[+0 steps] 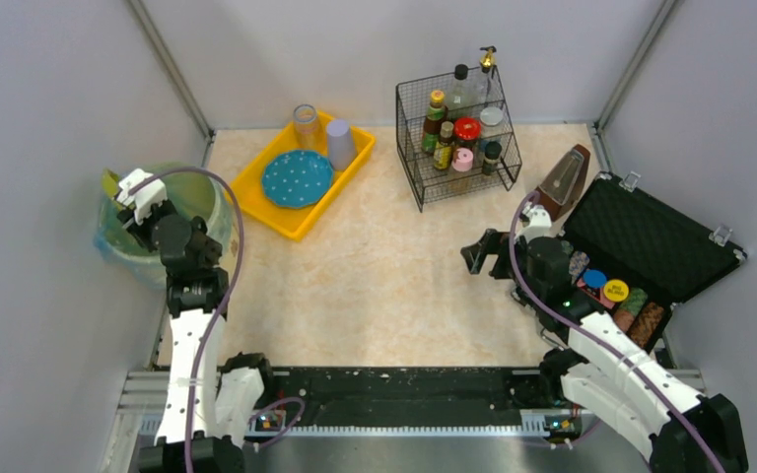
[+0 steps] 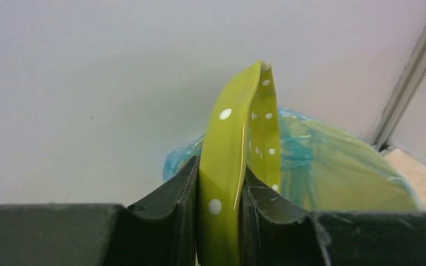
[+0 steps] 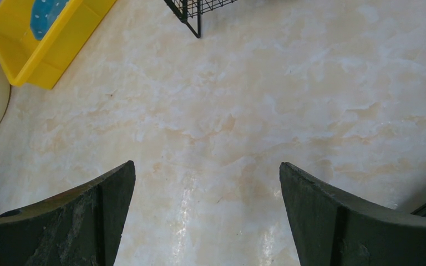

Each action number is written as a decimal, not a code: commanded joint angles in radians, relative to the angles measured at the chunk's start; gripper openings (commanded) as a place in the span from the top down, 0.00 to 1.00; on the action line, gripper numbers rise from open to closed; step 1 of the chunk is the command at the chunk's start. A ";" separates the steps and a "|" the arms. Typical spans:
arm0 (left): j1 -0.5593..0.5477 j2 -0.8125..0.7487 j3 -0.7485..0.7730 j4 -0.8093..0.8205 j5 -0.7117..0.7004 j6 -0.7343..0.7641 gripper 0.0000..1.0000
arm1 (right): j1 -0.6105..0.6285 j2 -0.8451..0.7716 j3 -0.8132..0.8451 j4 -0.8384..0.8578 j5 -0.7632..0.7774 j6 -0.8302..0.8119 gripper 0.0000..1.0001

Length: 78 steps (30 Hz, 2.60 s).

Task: Clear the kitchen counter

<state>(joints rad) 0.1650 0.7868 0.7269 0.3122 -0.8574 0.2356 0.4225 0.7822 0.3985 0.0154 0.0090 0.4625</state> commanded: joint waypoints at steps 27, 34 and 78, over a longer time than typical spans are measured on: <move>-0.007 -0.118 0.261 -0.152 0.530 -0.796 1.00 | 0.024 0.049 -0.012 0.086 -0.024 -0.010 0.01; -0.007 -0.068 0.278 -0.155 0.711 -0.919 1.00 | 0.033 0.051 -0.009 0.081 -0.012 -0.018 0.01; -0.323 0.687 0.341 0.081 0.160 -1.111 0.96 | 0.038 0.066 0.008 0.047 0.030 -0.026 0.01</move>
<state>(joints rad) -0.1410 1.4723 1.0206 0.1661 -0.5415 -0.7631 0.4496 0.8471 0.3866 0.0360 0.0257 0.4519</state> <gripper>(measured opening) 0.310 0.990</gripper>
